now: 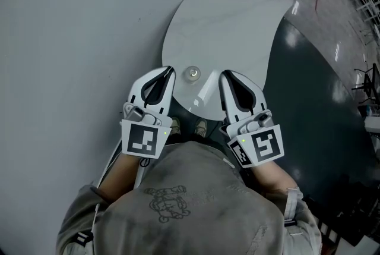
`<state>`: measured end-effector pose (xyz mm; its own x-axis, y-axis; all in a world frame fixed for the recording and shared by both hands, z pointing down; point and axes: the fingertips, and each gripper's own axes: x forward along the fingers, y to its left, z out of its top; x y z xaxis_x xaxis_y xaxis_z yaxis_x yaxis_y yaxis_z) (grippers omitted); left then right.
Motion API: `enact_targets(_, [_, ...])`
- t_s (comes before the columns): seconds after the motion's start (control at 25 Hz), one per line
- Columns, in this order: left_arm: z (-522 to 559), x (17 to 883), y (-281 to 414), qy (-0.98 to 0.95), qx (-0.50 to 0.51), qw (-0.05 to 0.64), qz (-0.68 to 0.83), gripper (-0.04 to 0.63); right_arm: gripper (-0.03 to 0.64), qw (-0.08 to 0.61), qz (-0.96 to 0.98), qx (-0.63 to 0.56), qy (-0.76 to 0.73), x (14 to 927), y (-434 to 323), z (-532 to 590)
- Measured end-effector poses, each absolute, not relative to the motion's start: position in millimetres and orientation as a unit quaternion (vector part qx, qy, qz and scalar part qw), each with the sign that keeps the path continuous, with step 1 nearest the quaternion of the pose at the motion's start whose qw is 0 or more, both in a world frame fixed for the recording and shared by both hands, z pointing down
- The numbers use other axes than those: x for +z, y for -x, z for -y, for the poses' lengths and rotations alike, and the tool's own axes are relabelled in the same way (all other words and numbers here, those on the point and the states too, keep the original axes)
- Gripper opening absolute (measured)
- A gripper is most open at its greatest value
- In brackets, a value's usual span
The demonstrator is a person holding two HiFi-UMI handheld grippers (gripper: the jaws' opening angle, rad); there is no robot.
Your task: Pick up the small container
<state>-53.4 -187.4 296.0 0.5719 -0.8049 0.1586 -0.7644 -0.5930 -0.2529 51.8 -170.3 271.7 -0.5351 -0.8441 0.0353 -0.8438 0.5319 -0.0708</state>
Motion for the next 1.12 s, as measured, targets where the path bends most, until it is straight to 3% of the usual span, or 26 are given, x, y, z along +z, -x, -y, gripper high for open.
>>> enact_targets(0.32, [213,300,60,0.871,-0.123,0.081,-0.469,0.02,0.038,0.01,-0.881,-0.011,0.472,267,-41,203])
enact_targets(0.68, [231,301,61,0.859,-0.119,0.1,-0.488,0.02,0.196,0.013,-0.889,-0.005,0.459,282,-22,225])
enact_targets(1.12, [272,370,65,0.863,-0.127,0.072,-0.484,0.02,0.27,-0.023,-0.886,-0.019,0.462,376,1,272])
